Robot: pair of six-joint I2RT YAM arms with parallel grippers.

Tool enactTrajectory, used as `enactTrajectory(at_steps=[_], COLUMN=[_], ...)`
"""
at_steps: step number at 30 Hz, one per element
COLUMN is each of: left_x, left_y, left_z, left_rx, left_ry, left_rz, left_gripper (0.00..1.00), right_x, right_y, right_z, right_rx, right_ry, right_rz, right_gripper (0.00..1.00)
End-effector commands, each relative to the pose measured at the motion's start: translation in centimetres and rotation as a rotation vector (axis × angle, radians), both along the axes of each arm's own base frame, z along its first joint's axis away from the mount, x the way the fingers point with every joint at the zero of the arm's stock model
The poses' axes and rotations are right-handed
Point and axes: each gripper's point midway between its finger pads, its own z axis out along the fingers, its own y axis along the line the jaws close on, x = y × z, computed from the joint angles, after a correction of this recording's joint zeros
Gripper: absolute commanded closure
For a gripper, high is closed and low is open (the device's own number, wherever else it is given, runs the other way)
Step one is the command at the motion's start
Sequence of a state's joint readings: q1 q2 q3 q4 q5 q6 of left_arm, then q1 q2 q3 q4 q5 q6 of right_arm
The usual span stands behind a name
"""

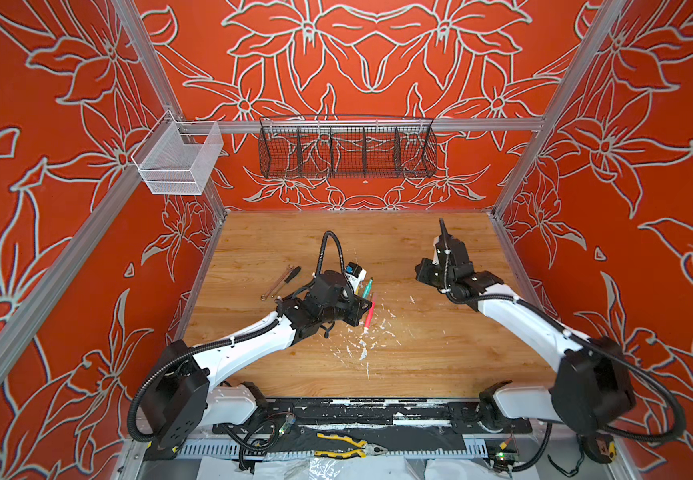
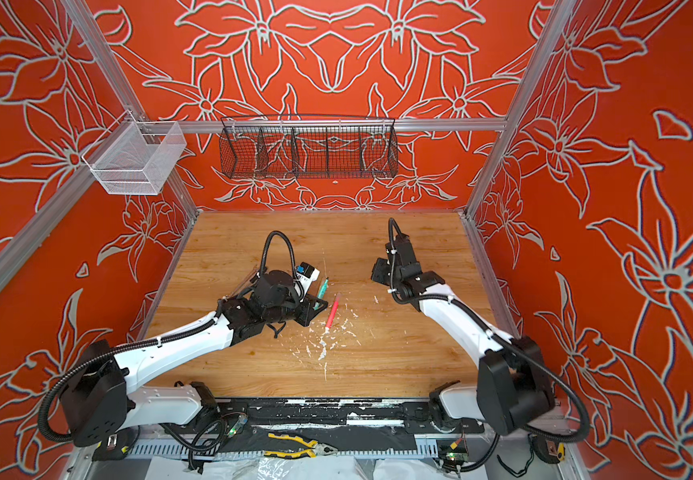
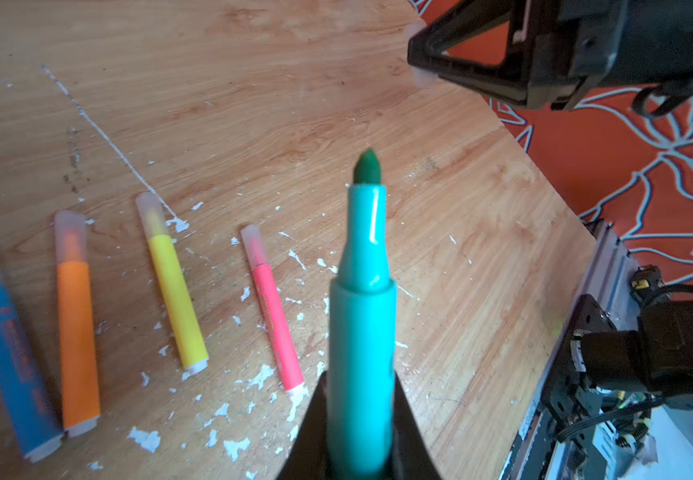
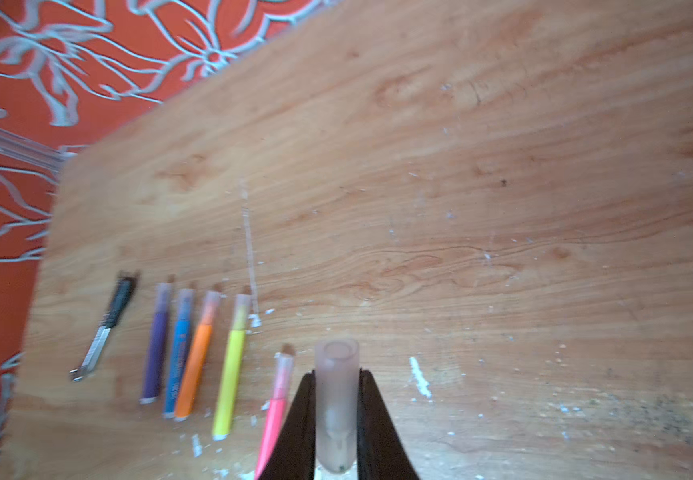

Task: Insert the pens into the pen caps
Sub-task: 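Lift the cap and carry it toward the green marker tip with the right gripper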

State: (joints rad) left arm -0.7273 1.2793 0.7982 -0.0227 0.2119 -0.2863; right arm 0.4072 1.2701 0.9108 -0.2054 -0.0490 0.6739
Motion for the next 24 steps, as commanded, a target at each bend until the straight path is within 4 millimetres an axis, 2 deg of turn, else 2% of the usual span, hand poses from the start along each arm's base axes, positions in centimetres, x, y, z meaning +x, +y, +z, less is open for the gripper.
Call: enactTrajectory(at_steps=[1, 5, 9, 15, 24], left_x=[-0.8, -1.4, -1.7, -1.9, -1.8], left_y=[-0.9, -0.9, -1.0, -1.0, -0.8], left_z=[2.9, 3.5, 3.9, 4.0, 4.1], left_rx=[-0.061, -0.077, -0.088, -0.087, -0.082], left_ry=[-0.101, -0.126, -0.139, -0.143, -0.151], left_rz=[-0.064, -0.08, -0.091, -0.092, -0.081], left_gripper=[1.0, 1.0, 1.0, 1.0, 1.0], right_x=[-1.7, -4.3, -6.2, -6.6, -6.3], right_y=[2.0, 3.2, 4.6, 6.9, 10.2], right_z=[3.8, 8.4, 10.9, 11.5, 10.3], right_rx=[0.15, 0.305, 0.398, 0.475, 0.486], right_ry=[-0.105, -0.237, -0.32, -0.342, -0.31], right_rz=[0.039, 0.084, 0.127, 0.177, 0.233], right_gripper=[0.92, 0.92, 0.92, 0.92, 0.92])
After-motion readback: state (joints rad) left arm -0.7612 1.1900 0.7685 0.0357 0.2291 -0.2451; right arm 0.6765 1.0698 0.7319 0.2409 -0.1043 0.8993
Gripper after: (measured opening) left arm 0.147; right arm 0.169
